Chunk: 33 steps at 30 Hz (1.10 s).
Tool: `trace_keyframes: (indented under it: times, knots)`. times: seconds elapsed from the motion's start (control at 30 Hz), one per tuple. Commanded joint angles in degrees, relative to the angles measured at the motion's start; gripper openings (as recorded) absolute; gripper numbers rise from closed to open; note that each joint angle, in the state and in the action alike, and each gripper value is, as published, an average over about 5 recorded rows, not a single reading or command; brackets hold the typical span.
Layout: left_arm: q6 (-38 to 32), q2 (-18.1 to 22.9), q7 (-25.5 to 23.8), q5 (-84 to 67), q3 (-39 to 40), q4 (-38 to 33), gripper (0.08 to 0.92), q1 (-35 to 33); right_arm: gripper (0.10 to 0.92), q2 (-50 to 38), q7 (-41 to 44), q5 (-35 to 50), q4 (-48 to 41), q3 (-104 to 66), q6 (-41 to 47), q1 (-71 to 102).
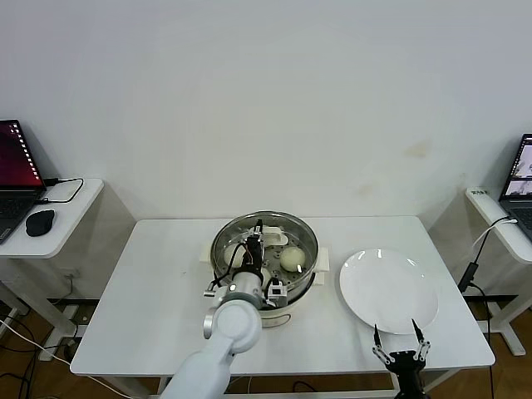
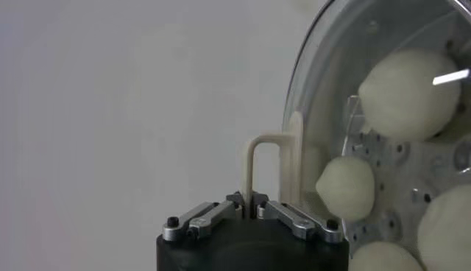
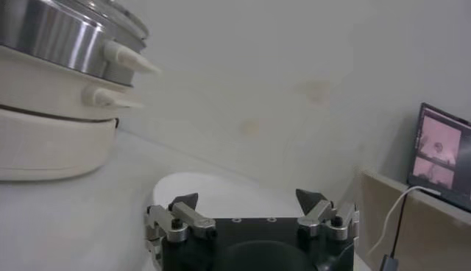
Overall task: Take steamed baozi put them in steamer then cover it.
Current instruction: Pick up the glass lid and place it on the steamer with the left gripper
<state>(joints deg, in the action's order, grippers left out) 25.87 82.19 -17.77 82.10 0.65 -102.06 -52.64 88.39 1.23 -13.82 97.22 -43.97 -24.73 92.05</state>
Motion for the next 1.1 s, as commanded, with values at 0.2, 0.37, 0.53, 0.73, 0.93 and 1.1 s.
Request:
trace_keyframes:
  times: [0.2,0.37,0.53,0.73,0.93,1.1]
  knots:
    - [-0.92,1.22,0.67,2.09,-0.50,1.41,0.138,-0.38,0.822,-0.12,0.18,0.33,-0.24,0.40,-0.17,0.08]
    - [-1.02,1.28,0.78,2.02,-0.57,1.50,0.138,-0.79,0.823,-0.15,0.22,0.30,-0.26,0.52,-0.29,0.17]
    - [-1.18,1.54,1.07,2.02,-0.56,1.38,0.138,-1.39,0.823,-0.16,0.30,0.26,-0.18,0.66,-0.34,0.20]
    - [-1.27,1.69,2.06,1.49,-1.00,0.46,0.142,-1.94,0.823,-0.15,0.36,0.14,-0.21,0.89,-0.42,0.27]
    - [-1.21,0.68,2.49,0.29,-1.08,-3.77,0.272,-4.60,0.823,-0.12,0.43,0.01,-0.18,1.13,-0.40,0.30]
    - [-1.57,-2.28,4.10,-4.00,-0.98,-11.57,0.419,-10.39,0.822,-0.16,0.45,-0.07,-0.13,1.23,-0.41,0.53]
